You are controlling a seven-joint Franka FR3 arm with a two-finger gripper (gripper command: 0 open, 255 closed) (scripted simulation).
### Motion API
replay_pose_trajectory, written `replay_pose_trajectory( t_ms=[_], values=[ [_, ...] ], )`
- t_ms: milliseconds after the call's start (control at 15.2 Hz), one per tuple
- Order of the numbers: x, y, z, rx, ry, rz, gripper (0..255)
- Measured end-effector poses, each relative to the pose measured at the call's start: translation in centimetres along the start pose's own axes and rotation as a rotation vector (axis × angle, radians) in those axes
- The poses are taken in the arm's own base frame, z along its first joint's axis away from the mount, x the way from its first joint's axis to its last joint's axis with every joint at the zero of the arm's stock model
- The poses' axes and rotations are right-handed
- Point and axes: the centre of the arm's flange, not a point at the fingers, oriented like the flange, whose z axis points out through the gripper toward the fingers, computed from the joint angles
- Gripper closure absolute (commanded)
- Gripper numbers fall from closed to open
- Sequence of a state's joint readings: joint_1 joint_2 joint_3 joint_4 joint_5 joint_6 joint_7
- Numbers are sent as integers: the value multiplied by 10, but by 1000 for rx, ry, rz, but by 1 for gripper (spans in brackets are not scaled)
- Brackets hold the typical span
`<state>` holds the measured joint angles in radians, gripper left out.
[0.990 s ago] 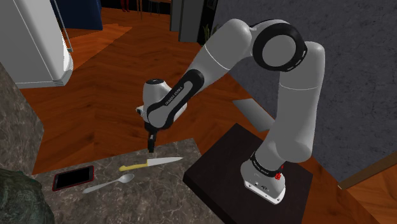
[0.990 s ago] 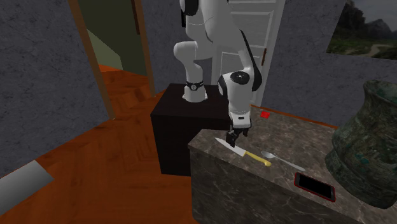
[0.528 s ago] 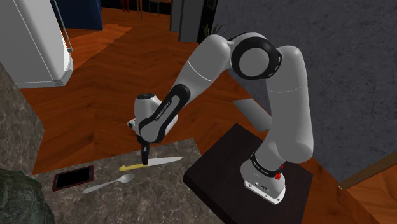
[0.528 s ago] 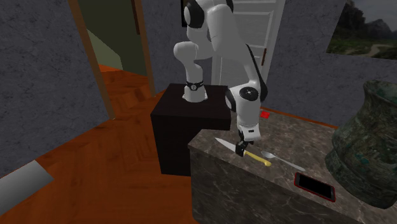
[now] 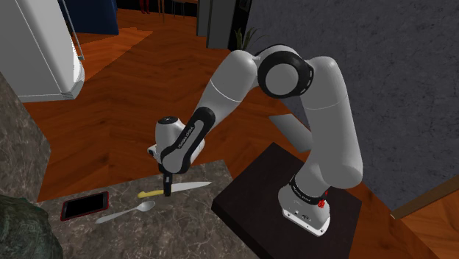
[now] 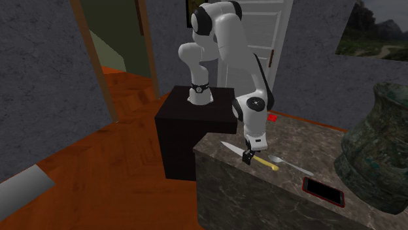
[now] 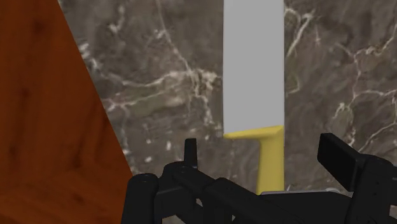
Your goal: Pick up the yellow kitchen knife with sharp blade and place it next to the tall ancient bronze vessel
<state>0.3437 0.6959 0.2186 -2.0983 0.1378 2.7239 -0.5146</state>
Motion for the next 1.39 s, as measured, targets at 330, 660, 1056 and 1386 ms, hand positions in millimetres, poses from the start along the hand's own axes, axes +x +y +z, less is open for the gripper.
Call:
replay_pose_trajectory(
  t_ms=[330, 660, 1056, 1386],
  values=[
    [0, 0, 0, 0, 0, 0, 255],
    [2, 1, -2, -3, 5, 1, 255],
    [2, 0, -4, -3, 5, 1, 255],
    [1, -6, -25, 0, 1, 0, 255]
  ],
)
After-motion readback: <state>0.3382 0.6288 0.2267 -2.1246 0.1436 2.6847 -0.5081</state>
